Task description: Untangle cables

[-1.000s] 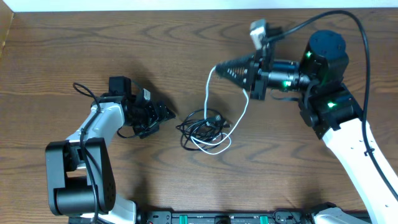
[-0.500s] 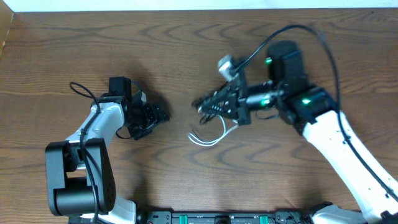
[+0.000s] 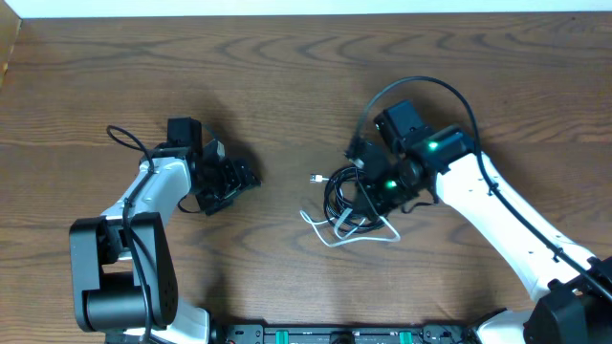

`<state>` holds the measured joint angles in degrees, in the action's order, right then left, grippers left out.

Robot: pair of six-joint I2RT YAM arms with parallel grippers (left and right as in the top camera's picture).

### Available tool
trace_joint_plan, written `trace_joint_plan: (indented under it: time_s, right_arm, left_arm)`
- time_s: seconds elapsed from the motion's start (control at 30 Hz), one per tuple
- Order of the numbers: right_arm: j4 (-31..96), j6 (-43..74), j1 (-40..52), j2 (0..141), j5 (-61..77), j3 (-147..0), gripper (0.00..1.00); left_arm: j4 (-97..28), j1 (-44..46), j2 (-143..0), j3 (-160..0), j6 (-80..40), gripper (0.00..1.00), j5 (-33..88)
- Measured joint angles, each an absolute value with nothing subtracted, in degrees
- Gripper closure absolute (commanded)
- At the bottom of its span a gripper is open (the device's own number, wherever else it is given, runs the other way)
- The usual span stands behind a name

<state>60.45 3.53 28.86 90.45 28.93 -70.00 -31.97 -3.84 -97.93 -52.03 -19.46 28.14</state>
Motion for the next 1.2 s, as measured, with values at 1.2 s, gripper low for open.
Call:
trace_joint_plan:
  time_s: [1.2]
  right_arm:
    - [74.28,11.79,20.71,90.45,0.14,-70.02,0.99]
  left_arm:
    - [-32.38,33.28,-104.90,-67.79,-17.96,0.19,11.18]
